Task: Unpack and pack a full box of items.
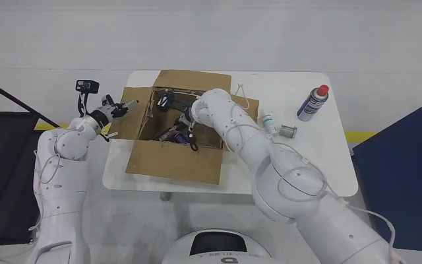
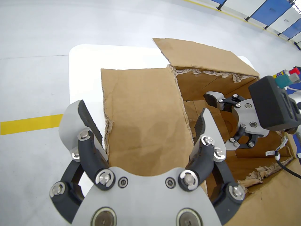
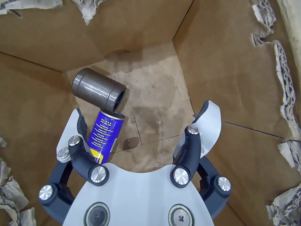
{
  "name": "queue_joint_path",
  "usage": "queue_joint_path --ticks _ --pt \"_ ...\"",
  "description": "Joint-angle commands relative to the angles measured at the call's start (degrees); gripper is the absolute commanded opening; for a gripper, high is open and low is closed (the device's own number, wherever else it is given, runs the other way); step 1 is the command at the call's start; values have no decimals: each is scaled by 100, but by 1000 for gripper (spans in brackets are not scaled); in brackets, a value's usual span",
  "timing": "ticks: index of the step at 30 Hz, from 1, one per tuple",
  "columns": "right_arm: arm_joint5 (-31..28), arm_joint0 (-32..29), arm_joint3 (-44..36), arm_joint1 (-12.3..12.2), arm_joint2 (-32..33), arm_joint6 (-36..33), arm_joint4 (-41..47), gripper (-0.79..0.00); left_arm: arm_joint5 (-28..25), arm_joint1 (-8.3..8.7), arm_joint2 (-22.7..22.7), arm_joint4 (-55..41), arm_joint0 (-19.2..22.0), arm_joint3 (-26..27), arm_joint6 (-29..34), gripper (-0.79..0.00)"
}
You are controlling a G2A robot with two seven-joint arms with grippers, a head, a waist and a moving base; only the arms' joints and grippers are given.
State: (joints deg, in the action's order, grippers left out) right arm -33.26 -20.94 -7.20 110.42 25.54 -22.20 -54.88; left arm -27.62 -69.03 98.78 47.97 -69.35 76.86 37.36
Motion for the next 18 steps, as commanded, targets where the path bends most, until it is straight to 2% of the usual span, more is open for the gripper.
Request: queue_joint_path --ticks 1,4,6,10,12,13,14,17,18 --pt "-1 0 0 0 0 0 0 0 0 0 0 0 0 0 0 0" --pt "-83 -29 -49 0 8 27 24 0 0 0 0 0 0 0 0 0" --pt "-820 -51 -61 -59 109 80 240 0 0 0 0 0 0 0 0 0" --pt "-1385 41 223 -146 528 -653 1165 0 0 0 0 0 0 0 0 0" --pt "-1491 61 189 -172 639 -998 1412 -105 0 0 0 0 0 0 0 0" --pt "-1438 49 160 -181 672 -1141 1484 -117 0 0 0 0 0 0 0 0" --pt "-1349 32 118 -185 689 -1296 1520 -105 0 0 0 0 0 0 0 0" --pt "-1107 -27 -32 -189 679 -1731 1499 0 0 0 0 0 0 0 0 0" --pt "-1043 -38 -82 -191 655 -1853 1442 0 0 0 0 0 0 0 0 0"
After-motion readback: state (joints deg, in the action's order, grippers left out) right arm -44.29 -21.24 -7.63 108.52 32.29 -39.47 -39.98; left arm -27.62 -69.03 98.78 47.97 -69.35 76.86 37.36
